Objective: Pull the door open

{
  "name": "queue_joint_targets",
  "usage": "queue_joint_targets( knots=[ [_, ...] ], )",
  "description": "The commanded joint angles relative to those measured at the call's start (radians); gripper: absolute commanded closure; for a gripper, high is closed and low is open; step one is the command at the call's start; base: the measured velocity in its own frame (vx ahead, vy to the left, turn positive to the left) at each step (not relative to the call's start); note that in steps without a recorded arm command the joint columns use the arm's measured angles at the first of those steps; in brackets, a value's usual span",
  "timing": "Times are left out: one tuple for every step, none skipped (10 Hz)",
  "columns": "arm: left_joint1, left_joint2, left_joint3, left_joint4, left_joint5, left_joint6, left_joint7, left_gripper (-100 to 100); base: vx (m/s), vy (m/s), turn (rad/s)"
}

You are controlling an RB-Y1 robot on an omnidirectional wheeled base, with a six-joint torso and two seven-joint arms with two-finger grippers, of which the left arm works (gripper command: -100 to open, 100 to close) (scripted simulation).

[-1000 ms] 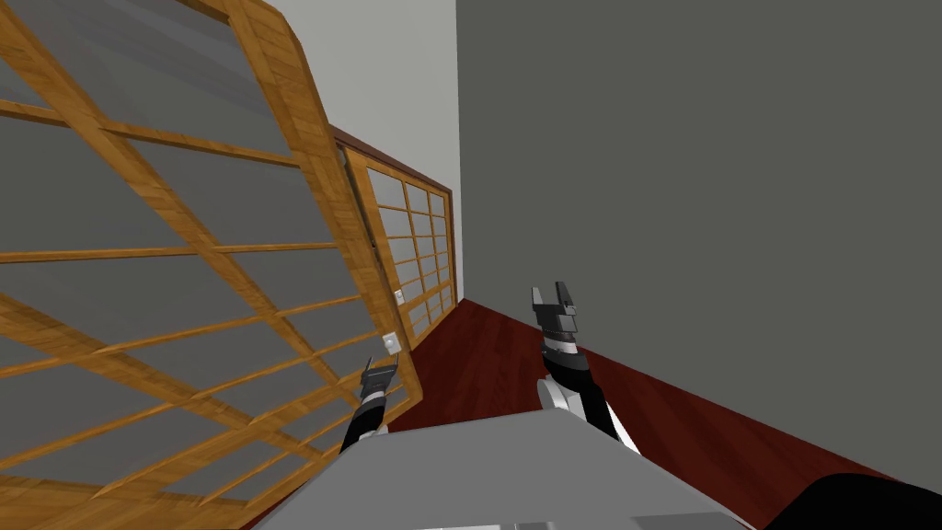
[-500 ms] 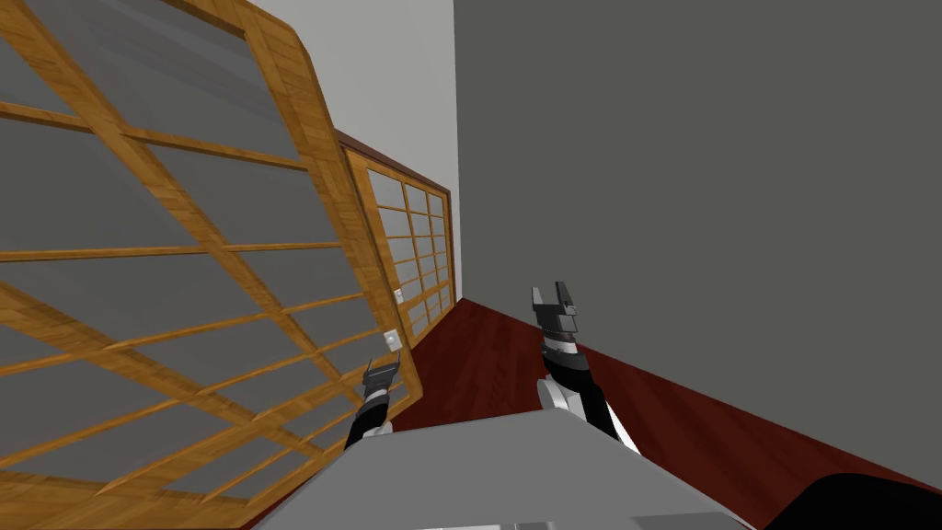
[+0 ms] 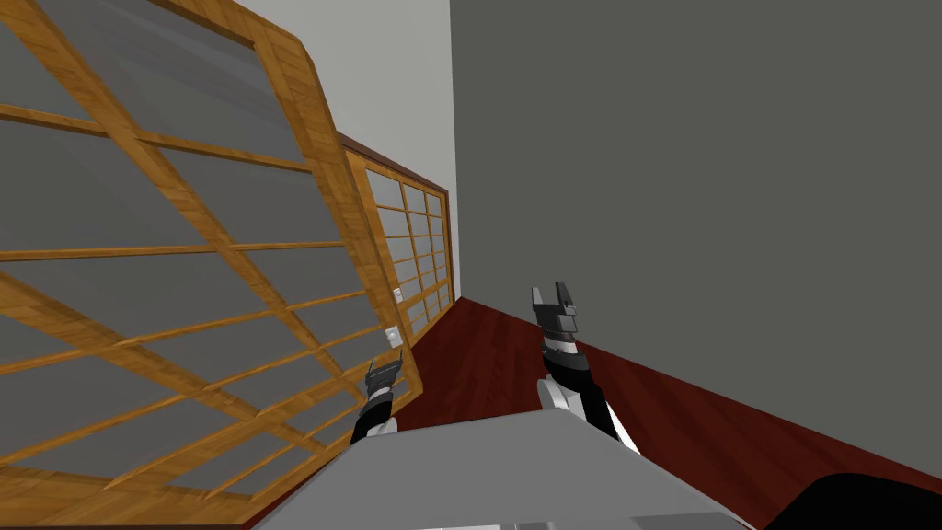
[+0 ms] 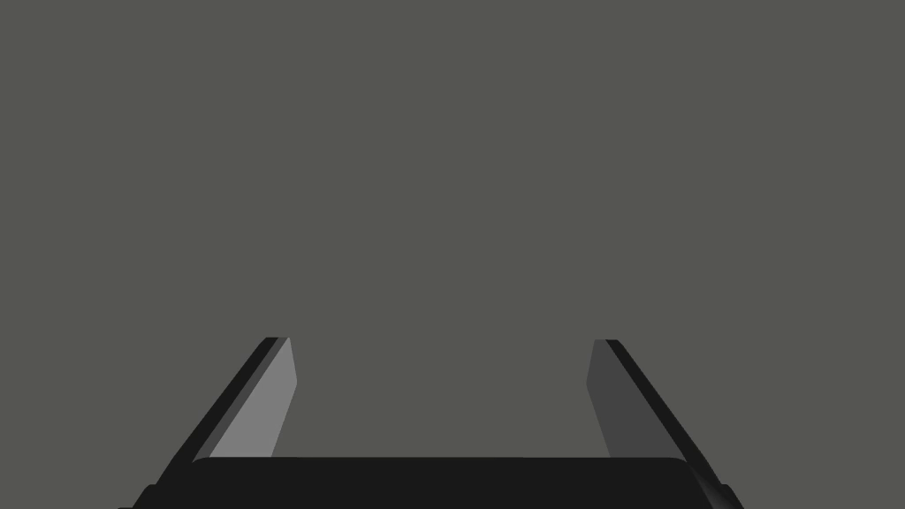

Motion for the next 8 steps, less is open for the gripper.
queue_joint_targets(
  knots=[
    [0.000, -0.007, -0.008, -0.007, 0.022, 0.002, 0.050, -100, -0.089, 0.003, -0.041],
    [0.000, -0.010, -0.011, -0.011, 0.032, 0.003, 0.074, -100, -0.081, 0.001, -0.030],
    [0.000, -0.013, -0.015, -0.015, 0.042, 0.004, 0.093, -100, -0.076, 0.011, -0.032],
    [0.000, -0.015, -0.017, -0.018, 0.049, 0.004, 0.106, -100, -0.065, 0.008, -0.030],
    [0.001, -0.018, -0.020, -0.022, 0.059, 0.005, 0.123, -100, -0.060, -0.003, -0.026],
    [0.000, -0.016, -0.019, -0.017, 0.053, 0.003, 0.113, -100, -0.027, -0.002, -0.004],
    [0.009, 0.009, -0.018, -0.007, 0.056, -0.003, 0.146, -100, 0.118, 0.005, -0.066],
    [0.014, 0.025, -0.016, 0.000, 0.058, -0.007, 0.165, -100, 0.215, 0.026, -0.061]
  ],
)
